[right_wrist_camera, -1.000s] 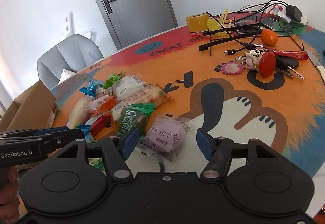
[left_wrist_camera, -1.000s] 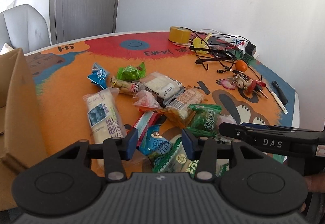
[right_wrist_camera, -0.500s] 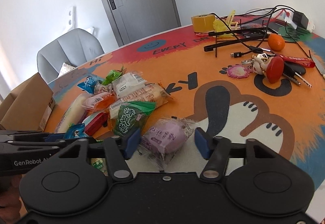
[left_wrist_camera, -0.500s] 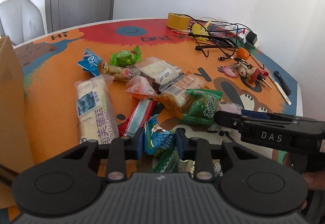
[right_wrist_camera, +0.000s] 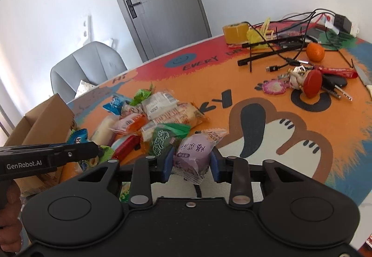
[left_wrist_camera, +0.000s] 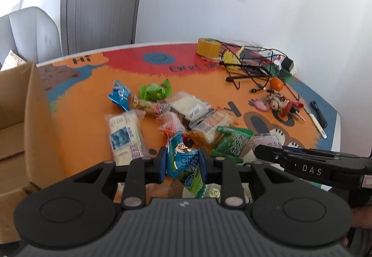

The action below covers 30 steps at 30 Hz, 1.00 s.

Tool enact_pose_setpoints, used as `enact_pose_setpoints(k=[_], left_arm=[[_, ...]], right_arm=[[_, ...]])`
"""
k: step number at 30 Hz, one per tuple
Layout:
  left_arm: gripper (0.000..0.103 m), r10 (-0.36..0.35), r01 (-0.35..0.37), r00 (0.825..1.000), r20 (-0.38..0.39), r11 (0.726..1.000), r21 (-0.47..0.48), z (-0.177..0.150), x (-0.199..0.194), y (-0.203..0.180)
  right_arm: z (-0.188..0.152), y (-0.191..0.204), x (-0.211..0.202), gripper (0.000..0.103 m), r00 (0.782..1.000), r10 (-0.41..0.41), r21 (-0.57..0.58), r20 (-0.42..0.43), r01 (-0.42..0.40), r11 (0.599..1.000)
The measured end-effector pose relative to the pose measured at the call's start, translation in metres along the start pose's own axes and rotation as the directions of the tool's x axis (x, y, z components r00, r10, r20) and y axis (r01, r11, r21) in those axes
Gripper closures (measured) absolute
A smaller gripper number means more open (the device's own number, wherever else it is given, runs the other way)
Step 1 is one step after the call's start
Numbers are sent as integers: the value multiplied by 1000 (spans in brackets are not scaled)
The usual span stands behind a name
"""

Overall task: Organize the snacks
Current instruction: 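Carry the purple bun in the right gripper while the left carries the blue packet toward the box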

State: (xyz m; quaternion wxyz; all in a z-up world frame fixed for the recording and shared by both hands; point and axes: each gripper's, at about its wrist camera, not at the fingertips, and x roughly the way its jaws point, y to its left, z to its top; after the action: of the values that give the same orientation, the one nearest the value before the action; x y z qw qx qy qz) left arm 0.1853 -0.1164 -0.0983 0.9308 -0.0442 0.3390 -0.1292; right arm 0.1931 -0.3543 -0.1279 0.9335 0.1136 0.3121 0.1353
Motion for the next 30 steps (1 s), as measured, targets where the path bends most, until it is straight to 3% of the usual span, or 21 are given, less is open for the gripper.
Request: enact_pose_setpoints(k=[13,30], left_arm=[[76,20,-19,997,75,1000,-9,15,-39,13],[76,141,-127,975,173,988,-86,25,-101,68]], right_arm=[[12,32,-12,69,997,62,-19,40,-61,998],[28,101,-6,69,980,190,-95,64,-183,978]])
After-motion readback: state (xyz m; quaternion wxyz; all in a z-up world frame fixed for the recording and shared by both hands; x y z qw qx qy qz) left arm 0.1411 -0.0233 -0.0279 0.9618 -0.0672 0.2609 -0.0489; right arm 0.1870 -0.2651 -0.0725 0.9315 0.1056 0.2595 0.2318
